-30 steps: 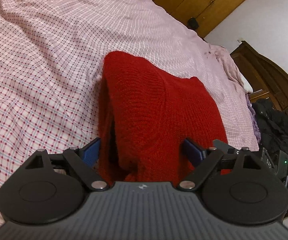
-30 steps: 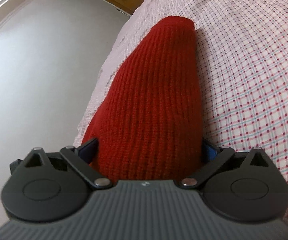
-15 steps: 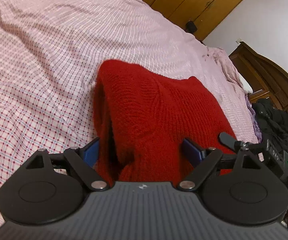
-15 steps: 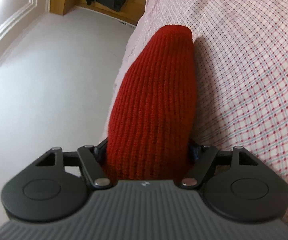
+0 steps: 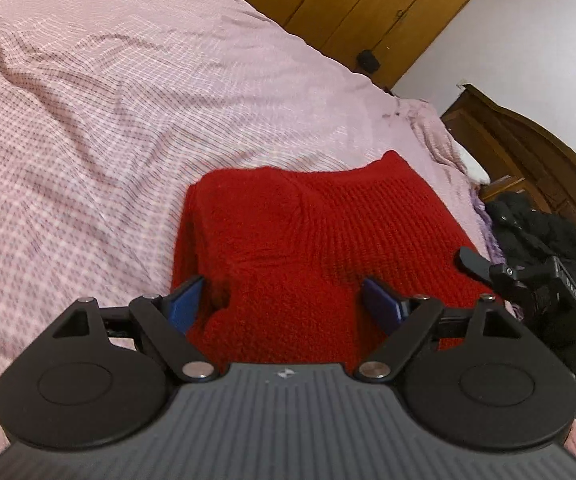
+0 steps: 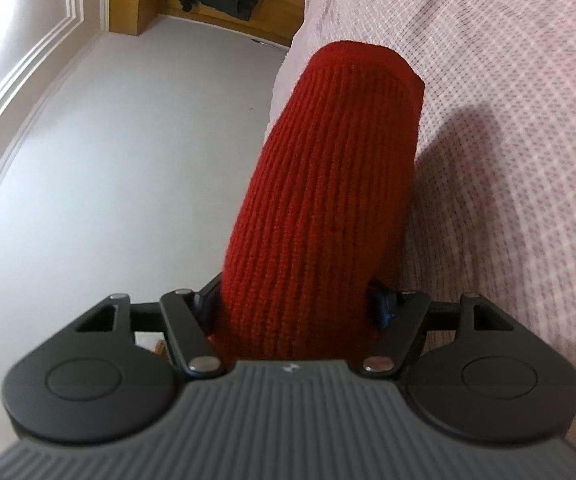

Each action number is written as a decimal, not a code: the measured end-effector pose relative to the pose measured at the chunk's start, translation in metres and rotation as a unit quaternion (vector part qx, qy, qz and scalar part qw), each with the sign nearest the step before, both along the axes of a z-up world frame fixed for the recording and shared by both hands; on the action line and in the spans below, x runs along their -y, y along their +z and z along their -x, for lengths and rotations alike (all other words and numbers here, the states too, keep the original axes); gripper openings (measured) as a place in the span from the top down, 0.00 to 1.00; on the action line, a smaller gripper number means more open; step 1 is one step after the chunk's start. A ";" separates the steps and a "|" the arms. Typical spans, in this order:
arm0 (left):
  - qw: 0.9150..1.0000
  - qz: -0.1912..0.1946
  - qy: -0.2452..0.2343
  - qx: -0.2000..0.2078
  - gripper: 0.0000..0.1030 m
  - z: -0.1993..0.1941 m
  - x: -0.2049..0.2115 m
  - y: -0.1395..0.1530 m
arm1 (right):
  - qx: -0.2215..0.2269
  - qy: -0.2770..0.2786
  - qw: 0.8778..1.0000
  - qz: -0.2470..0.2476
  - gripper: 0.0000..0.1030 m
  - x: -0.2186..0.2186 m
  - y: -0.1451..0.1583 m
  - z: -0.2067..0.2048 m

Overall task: Fold small clothes
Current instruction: 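Open the right tool and release the fold onto the cardigan stack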

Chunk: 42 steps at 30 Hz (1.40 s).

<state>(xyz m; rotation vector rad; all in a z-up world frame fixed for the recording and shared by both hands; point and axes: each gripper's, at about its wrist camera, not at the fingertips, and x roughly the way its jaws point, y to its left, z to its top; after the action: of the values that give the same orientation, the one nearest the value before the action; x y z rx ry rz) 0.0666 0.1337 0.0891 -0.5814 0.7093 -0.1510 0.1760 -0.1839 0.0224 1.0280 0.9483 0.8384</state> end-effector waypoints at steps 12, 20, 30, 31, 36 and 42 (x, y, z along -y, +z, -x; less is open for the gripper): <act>0.997 -0.015 -0.070 -0.031 0.16 0.041 0.082 -0.009 | 0.006 -0.035 0.986 0.164 0.31 0.069 0.005 0.043; 0.992 -0.103 -0.061 -0.043 0.15 0.059 0.100 -0.017 | 0.071 -0.058 0.956 0.279 0.31 0.073 0.017 0.076; 0.977 -0.211 -0.028 -0.008 0.29 0.073 0.118 0.003 | 0.260 -0.092 0.881 0.384 0.32 0.038 0.036 0.139; 0.975 -0.218 -0.029 -0.013 0.29 0.074 0.120 -0.001 | 0.249 -0.085 0.886 0.381 0.33 0.034 0.027 0.139; 0.961 -0.273 -0.030 -0.017 0.28 0.087 0.125 -0.019 | 0.263 -0.074 0.869 0.413 0.36 0.000 -0.011 0.155; 0.973 -0.231 -0.018 -0.018 0.28 0.089 0.119 -0.020 | 0.247 -0.082 0.880 0.398 0.36 0.021 -0.003 0.162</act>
<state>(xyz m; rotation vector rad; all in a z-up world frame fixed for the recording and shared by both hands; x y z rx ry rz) -0.0228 0.0151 0.0695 -0.1247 0.7596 -0.0067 0.0142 -0.2053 0.0196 0.1507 0.6459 0.4481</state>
